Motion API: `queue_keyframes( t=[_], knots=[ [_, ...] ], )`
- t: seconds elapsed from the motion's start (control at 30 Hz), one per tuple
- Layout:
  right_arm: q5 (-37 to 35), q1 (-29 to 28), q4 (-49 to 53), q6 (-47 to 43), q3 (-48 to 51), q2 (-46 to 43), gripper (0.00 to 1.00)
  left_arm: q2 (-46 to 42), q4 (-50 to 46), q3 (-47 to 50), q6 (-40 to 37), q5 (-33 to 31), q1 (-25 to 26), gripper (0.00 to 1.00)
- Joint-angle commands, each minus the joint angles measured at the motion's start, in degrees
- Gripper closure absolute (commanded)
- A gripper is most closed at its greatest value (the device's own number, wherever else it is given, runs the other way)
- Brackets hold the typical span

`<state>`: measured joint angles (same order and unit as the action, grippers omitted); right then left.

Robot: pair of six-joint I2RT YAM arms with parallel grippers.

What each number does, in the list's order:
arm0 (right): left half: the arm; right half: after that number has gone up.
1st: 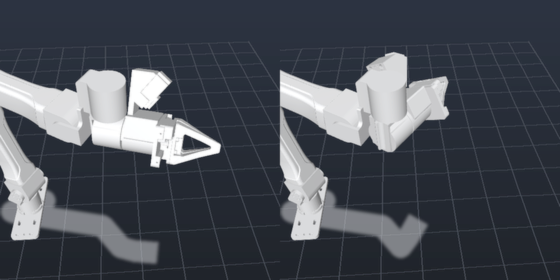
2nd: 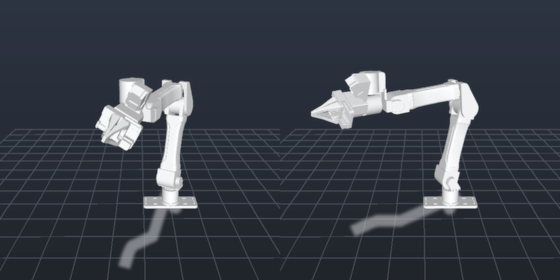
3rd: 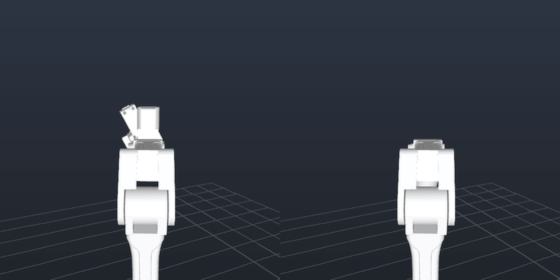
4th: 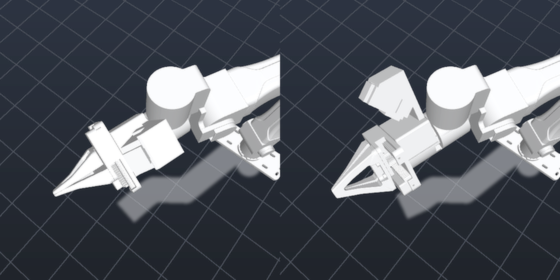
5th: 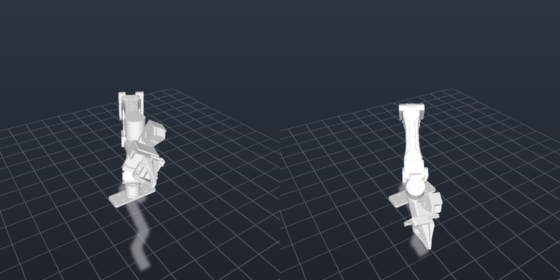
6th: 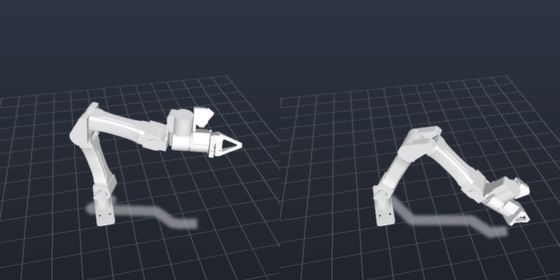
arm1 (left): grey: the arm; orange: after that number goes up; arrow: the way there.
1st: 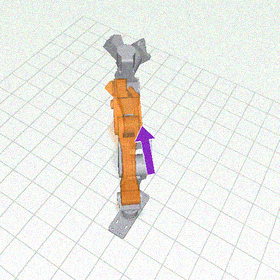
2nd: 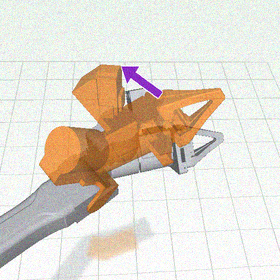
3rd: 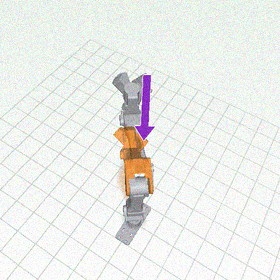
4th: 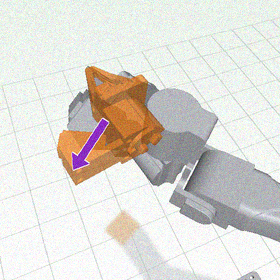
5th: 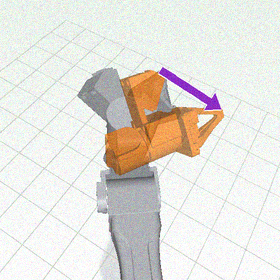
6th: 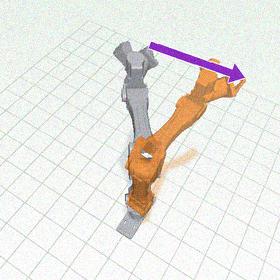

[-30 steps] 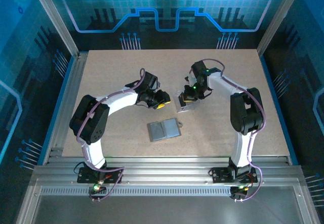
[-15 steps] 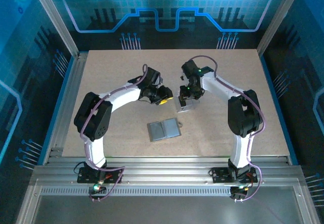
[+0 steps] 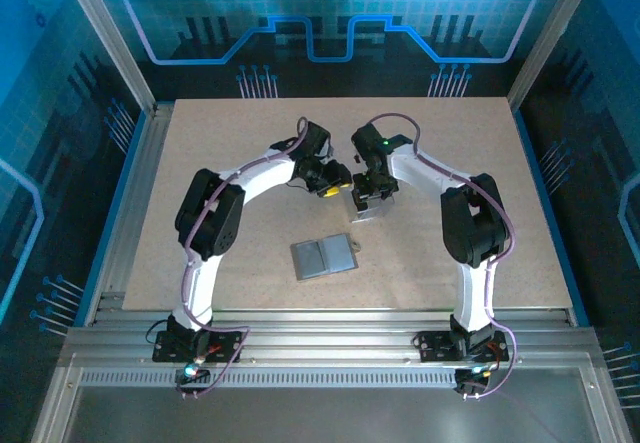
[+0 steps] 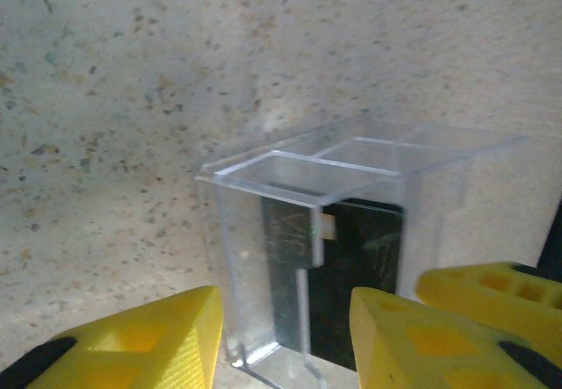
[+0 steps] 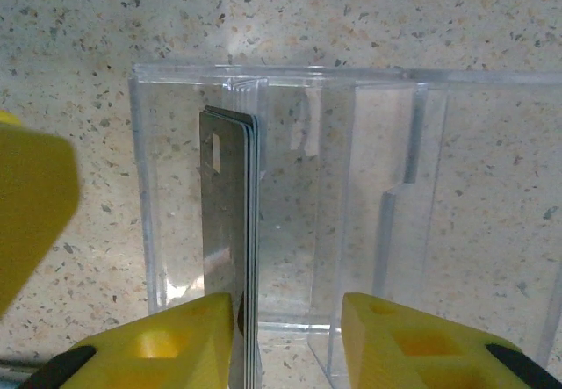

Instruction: Put the credit cards into the card holder

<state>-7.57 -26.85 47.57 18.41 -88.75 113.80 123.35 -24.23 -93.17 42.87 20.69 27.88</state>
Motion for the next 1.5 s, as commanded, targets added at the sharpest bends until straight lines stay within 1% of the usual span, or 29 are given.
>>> queue_keyframes(
  t=[0.0,0.17,0.47,0.7,0.9,1.17,1.3,1.47],
  knots=[
    [-1.23,-0.61,1.03,0.81,-1.03,1.15,0.60,2.44,-3.10,-2.80,-2.34,1.63,-0.02,0.55],
    [0.60,-0.61,0.46,1.00,-1.07,1.16,0.58,3.84,-2.64,-3.77,-3.44,1.77,0.07,0.52],
    [1.55,-0.82,0.76,0.88,-2.27,3.15,0.55,6.81,-3.36,-4.54,-3.61,1.33,0.16,0.52],
    [-4.38,-1.71,2.17,0.92,-2.62,3.45,0.56,6.64,-4.10,-2.26,-3.96,-1.35,0.48,0.53],
    [-8.32,-2.28,2.78,0.92,-2.52,3.01,0.57,5.61,-1.10,1.04,-2.36,-0.14,0.60,0.53],
    [-13.87,-2.92,3.53,0.53,-2.56,1.16,0.59,4.16,-1.35,1.13,-1.96,-0.38,0.51,0.53],
    [-14.22,-2.86,3.67,0.21,-2.42,1.34,0.59,2.87,-0.48,1.14,-1.43,0.85,0.41,0.53],
    [-12.08,-2.71,3.17,-0.37,-2.16,1.78,0.56,1.91,2.18,1.32,0.43,3.94,0.42,0.51]
  ],
)
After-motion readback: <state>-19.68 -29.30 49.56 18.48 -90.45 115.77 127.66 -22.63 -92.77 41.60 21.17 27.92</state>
